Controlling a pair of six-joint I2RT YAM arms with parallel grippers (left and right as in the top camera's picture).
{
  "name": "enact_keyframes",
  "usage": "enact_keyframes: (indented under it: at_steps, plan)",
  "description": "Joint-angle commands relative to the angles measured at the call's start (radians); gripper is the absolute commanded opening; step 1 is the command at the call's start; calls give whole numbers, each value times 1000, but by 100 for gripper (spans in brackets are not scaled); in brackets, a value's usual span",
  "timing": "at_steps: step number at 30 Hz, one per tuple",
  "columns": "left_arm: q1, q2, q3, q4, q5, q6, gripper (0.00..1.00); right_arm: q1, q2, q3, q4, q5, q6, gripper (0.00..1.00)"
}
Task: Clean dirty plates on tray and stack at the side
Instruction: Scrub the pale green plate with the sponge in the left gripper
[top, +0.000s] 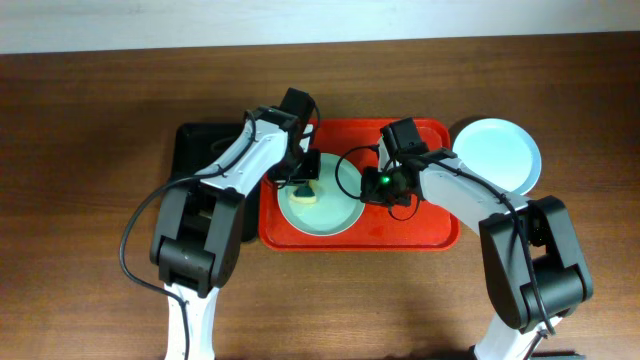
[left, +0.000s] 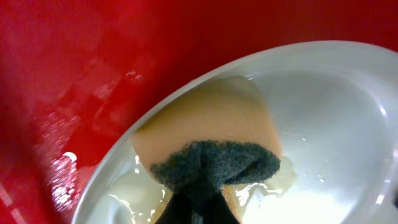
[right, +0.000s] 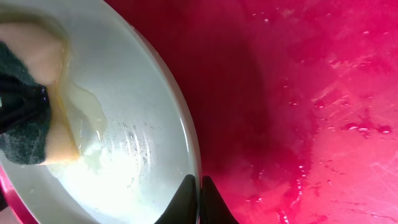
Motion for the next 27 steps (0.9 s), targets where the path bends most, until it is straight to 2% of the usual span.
enact_keyframes:
  at_steps: [1,4,9,13,18,22,24,27]
  plan:
    - [-25,129,-35,35,309,106,0,9,4,-14,2,-4,2,4]
    - [-20,128,-31,46,463,166,0,9,4,-14,2,-4,2,4]
    - [9,95,7,40,478,165,0,9,4,-14,2,-5,2,4]
    - [55,0,19,33,398,145,0,9,4,-14,2,-5,2,4]
    - [100,-92,19,-55,234,137,0,9,5,-14,5,-5,2,4]
    - [99,-95,14,-100,121,136,0,9,4,-14,5,-5,2,4]
    - [89,-95,1,-98,64,93,0,9,4,-14,5,-5,2,4]
    - [72,-95,-29,-74,44,57,0,9,4,-14,5,-5,2,4]
